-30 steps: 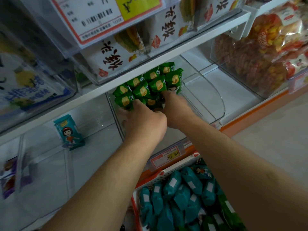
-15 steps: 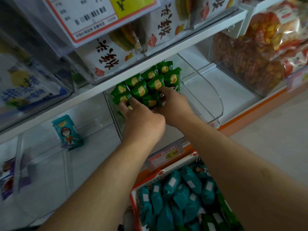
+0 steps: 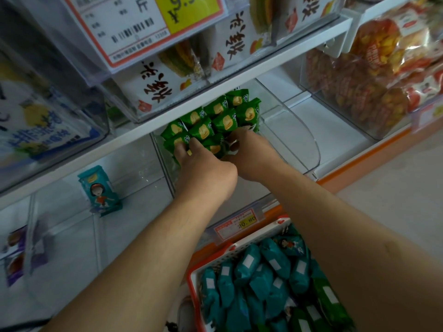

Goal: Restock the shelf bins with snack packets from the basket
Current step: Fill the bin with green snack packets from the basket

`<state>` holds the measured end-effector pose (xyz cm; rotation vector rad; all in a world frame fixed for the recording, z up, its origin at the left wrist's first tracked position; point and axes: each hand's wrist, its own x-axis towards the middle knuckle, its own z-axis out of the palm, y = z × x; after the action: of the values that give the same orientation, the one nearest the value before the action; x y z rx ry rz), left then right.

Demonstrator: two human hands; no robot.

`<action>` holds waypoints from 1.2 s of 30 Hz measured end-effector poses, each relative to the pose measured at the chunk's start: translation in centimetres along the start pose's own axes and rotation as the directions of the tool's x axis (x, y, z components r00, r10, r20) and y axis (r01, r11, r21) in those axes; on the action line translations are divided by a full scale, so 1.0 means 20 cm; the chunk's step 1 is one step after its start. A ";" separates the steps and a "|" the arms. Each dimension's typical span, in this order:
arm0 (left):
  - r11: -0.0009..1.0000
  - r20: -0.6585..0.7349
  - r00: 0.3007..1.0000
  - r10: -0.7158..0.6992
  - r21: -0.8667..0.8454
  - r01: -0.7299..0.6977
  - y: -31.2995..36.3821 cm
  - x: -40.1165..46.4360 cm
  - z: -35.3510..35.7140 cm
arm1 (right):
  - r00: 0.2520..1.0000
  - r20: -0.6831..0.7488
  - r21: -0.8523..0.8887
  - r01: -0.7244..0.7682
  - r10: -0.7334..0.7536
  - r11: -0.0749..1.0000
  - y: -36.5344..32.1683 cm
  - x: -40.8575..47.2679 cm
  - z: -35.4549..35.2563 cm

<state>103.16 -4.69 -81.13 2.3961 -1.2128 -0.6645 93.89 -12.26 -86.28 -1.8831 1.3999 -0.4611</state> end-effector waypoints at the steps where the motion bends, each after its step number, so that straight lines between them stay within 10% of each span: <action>1: 1.000 -0.001 1.000 0.007 0.000 -0.007 0.00 -0.01 0.00 | 1.000 -0.004 0.004 -0.012 0.012 1.000 0.00 0.00 -0.01; 19: 0.916 -0.009 0.954 0.299 -0.278 -0.290 -0.02 -0.53 -0.02 | 0.995 0.045 0.148 0.081 -0.089 0.986 -0.12 -0.65 -0.45; 25: 0.964 0.263 0.941 0.211 -0.216 -0.156 -0.27 -0.71 0.29 | 0.924 0.248 -0.034 -0.294 0.293 0.955 0.36 -0.93 -0.38; 31: 0.996 0.698 0.713 -0.071 0.092 0.009 -0.47 -0.76 0.80 | 0.763 0.397 -0.518 -0.273 0.511 0.811 0.92 -1.15 -0.01; 36: 0.968 0.796 0.567 -0.212 0.091 0.234 -0.47 -0.86 1.19 | 0.742 0.311 -0.714 -0.229 0.593 0.661 1.11 -1.17 0.14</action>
<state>86.90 11.94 -101.44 2.2657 -1.1490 -2.0053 72.91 7.33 -101.32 -1.8434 1.6471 0.8441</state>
